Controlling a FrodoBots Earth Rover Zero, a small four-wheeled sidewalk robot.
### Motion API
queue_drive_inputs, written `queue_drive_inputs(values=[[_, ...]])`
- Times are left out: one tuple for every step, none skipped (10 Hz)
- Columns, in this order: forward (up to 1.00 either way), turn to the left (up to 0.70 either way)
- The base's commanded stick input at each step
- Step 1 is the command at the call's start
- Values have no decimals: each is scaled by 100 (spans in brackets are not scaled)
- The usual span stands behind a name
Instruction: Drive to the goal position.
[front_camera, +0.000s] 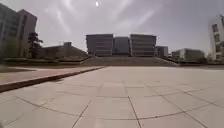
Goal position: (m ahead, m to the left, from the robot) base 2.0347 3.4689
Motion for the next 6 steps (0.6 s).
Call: queue_drive_inputs(values=[[100, 0], [100, 0], [100, 0], [100, 0], [100, 0], [100, 0]])
